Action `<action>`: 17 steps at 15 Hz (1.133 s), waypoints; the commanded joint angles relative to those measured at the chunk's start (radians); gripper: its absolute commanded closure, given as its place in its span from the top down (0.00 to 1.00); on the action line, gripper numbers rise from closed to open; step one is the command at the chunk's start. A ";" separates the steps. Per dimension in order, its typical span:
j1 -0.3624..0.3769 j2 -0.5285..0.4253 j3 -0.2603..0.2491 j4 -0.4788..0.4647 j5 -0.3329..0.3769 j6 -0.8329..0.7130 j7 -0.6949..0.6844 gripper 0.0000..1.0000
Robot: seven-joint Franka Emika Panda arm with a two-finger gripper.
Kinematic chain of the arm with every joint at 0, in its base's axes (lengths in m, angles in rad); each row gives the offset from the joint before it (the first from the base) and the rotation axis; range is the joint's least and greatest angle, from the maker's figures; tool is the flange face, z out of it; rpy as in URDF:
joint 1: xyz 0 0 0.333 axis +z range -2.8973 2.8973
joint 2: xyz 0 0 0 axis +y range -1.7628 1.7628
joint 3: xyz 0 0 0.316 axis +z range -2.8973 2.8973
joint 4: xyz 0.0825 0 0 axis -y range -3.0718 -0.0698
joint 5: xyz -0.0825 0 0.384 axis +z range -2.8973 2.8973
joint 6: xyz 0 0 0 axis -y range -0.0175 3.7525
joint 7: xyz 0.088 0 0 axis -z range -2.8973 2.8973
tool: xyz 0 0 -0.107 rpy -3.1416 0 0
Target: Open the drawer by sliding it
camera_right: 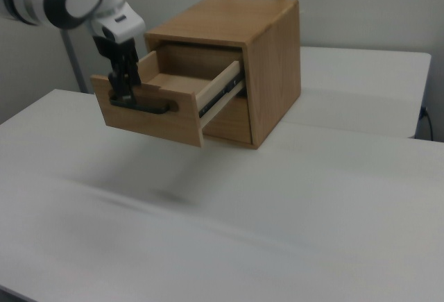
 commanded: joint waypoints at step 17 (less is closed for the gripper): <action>0.072 0.063 -0.035 0.201 -0.143 -0.313 -1.101 1.00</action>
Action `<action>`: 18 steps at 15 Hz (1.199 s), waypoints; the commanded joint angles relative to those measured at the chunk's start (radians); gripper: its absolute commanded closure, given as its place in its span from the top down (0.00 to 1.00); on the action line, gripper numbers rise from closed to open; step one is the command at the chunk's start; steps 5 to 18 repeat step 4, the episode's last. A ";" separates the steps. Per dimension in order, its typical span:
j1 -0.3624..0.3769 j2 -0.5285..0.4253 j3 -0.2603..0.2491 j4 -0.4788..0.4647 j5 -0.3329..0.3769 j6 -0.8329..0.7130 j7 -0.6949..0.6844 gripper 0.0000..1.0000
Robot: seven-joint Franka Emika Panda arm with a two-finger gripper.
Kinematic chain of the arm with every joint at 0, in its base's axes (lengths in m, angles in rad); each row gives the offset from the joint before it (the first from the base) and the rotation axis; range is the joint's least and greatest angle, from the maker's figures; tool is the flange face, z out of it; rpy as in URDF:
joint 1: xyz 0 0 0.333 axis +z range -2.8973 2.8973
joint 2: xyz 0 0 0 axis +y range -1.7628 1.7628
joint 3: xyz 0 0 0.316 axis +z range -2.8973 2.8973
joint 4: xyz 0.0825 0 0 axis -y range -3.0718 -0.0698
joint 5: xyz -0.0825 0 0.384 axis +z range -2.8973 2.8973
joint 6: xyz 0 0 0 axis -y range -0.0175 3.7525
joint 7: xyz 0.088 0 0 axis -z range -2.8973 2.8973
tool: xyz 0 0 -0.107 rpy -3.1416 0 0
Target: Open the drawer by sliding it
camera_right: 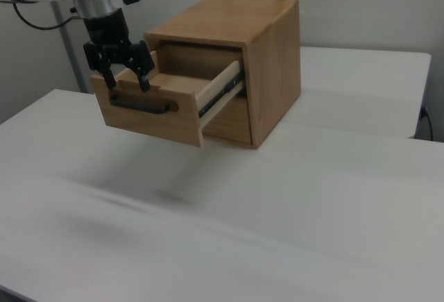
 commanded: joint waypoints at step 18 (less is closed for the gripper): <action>0.033 0.012 -0.019 0.037 0.013 -0.040 0.075 1.00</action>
